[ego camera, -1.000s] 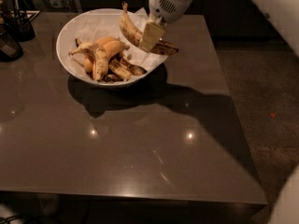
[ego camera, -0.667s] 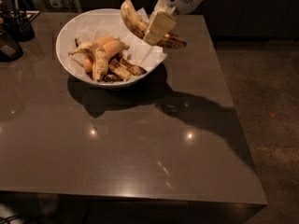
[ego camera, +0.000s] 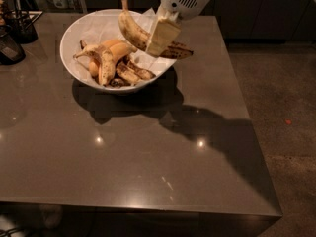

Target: Pick banana from white bowl

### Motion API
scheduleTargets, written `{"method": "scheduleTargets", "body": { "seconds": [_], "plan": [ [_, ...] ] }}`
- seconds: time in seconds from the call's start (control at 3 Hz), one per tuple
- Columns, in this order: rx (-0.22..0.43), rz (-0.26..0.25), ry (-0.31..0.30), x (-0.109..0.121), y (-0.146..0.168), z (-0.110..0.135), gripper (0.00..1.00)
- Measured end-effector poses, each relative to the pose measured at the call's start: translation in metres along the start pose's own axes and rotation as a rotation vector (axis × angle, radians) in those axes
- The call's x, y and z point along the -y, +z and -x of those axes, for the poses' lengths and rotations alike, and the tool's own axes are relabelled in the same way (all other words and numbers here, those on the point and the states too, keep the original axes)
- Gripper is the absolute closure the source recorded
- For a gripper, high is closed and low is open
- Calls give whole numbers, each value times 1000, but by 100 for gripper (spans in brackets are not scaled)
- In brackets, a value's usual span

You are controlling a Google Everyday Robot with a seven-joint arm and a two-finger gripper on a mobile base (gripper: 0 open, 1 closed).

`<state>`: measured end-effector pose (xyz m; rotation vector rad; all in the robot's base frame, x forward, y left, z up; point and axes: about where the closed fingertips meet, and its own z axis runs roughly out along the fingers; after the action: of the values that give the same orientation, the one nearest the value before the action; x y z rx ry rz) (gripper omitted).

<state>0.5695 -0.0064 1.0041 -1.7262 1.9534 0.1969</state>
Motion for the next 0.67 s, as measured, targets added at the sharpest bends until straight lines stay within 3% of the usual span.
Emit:
{"method": "scheduleTargets", "body": {
  "seconds": [0.33, 0.67],
  "plan": [
    [-1, 46, -3, -41, -10, 6, 100],
    [6, 76, 3, -97, -33, 19, 100]
  ]
}}
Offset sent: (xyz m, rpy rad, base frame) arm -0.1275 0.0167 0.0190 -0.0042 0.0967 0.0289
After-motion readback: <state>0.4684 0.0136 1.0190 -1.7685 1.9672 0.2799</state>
